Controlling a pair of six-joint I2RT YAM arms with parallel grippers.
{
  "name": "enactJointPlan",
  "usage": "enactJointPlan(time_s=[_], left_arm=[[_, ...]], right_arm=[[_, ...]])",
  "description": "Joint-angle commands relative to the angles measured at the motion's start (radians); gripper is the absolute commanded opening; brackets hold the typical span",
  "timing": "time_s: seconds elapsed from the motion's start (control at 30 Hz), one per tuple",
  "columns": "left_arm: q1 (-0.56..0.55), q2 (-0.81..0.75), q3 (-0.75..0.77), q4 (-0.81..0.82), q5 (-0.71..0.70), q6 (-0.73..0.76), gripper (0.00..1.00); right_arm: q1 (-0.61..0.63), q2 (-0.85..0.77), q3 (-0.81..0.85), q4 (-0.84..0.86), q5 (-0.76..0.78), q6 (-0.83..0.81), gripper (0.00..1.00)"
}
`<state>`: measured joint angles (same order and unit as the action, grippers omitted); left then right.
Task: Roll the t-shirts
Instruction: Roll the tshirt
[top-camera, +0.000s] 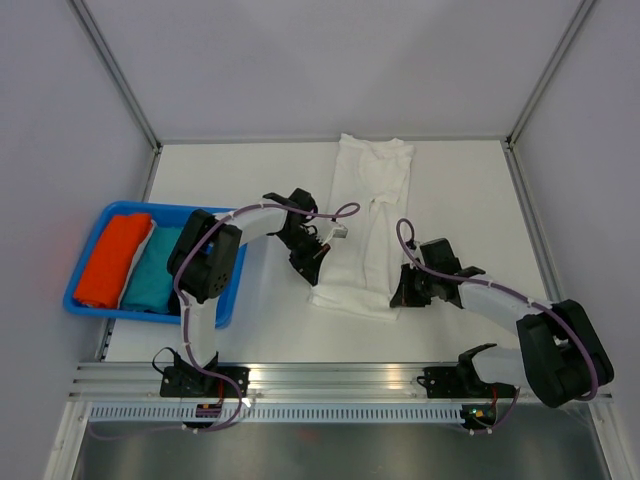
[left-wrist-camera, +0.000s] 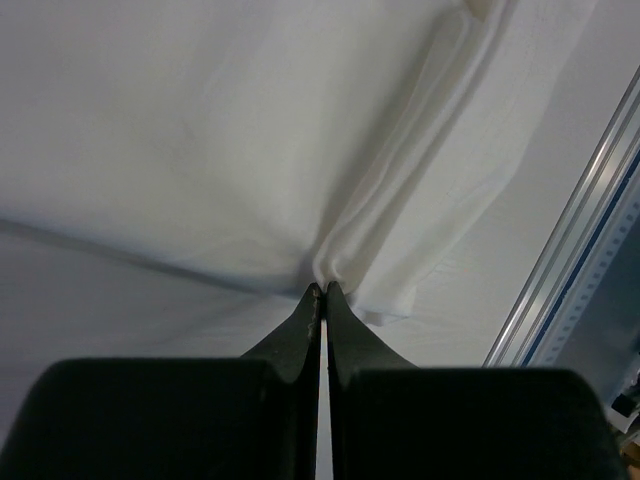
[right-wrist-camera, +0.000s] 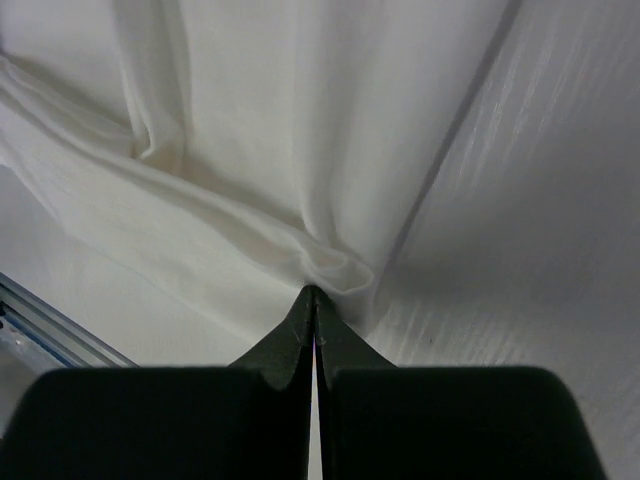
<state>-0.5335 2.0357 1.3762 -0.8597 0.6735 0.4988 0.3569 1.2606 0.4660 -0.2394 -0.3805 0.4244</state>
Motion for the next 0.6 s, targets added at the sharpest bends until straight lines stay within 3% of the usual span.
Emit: enactJointPlan(time_s=[0.0,0.27,0.43,0.57], left_arm=[[0.003,0.004,0.043,-0.022,-0.055,-0.042,0.02],[0.006,-0.044,0.067,-0.024,-0.123,0.004,0.07],[0.007,-0.106,0.073,-0.009,-0.109,0.052,0.24],[0.026,-0.184,0.101,0.105,-0.164,0.014,0.28]], right_arm=[[-0.003,0.046,0.013,0.005,0.107,0.065,0.0],[-0.007,0.086,0.048,0.014,0.066,0.027,0.01],[-0.006,0.075,0.1,-0.006,0.017,-0.003,0.01],[-0.006,0.079,0.112,-0.008,0.005,-0.01,0.02]])
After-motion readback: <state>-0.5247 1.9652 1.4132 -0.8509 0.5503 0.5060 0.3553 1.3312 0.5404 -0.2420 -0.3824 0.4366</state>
